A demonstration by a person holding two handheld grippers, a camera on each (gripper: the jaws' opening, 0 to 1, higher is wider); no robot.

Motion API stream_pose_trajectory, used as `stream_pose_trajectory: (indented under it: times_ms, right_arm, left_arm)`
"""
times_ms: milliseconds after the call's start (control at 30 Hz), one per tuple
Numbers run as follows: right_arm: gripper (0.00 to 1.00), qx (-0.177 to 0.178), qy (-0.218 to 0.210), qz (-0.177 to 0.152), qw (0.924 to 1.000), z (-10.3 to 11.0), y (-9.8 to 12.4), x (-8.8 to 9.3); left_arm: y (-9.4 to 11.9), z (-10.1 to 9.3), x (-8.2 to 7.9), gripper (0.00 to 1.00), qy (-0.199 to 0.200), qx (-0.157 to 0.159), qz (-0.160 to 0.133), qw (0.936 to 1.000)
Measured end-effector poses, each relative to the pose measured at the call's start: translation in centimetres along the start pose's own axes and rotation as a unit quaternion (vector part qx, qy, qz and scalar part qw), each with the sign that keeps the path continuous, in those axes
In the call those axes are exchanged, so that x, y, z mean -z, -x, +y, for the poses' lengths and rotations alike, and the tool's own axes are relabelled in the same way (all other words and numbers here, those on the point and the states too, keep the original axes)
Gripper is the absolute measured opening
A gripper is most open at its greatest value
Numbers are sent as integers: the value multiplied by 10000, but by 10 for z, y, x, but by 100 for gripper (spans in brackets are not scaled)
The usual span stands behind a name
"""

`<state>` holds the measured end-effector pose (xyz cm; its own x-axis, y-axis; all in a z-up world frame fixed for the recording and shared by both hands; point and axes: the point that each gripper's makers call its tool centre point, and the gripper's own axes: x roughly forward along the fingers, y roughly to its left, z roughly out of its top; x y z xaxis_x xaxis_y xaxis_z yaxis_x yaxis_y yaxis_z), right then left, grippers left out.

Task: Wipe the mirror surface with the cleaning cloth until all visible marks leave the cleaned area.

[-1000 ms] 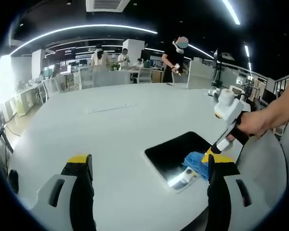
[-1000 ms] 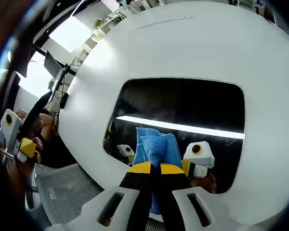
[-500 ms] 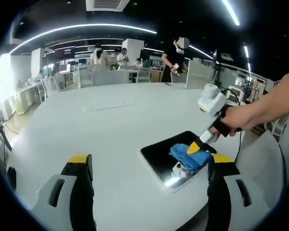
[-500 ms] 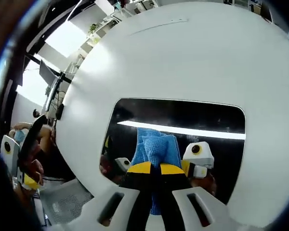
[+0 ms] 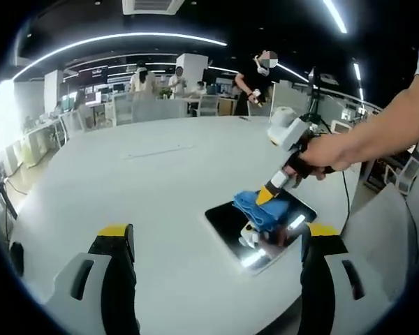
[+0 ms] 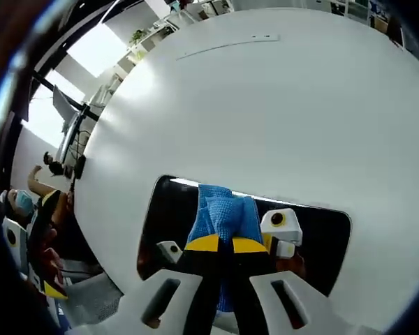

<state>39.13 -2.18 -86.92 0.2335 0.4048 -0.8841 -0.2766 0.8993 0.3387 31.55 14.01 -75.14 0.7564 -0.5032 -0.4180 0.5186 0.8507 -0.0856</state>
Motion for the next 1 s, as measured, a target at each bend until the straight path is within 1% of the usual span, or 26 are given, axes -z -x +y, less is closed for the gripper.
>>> stream_pose_trajectory:
  times_ms: [233, 300, 367, 400, 467, 533, 667, 767, 1000]
  right_arm:
    - [0, 67, 34, -44, 10000, -4, -3, -12]
    - [0, 56, -2, -73, 10000, -5, -3, -15]
    - [0, 26, -50, -117, 9999, -6, -2, -17]
    - [0, 2, -150, -88, 9998, -6, -2, -16]
    - [0, 48, -92, -136, 9999, -8, -4, -20]
    - [0, 39, -119, -105, 9999, -7, -4, -20]
    - [0, 41, -1, -119, 9999, -7, -3, -19]
    - [0, 30, -19, -107, 9999, -8, -3, -19]
    - [0, 100, -37, -112, 9999, -21, 1, -18]
  left_arm:
    - [-2, 5, 5, 99, -47, -1, 32, 10000]
    - [-2, 5, 5, 99, -55, 7, 8, 10000]
    - [-3, 5, 5, 99, -72, 19, 52, 10000]
    - [-3, 6, 5, 99, -67, 18, 54, 10000]
    - [-3, 8, 3, 99, -45, 3, 25, 10000]
    - [-3, 10, 0, 99, -38, -36, -21, 10000]
    - [-6, 11, -1, 99, -25, -36, -25, 10000]
    - [-7, 12, -2, 99, -12, -23, -25, 10000]
    - [-7, 16, -4, 99, 54, -44, -48, 10000]
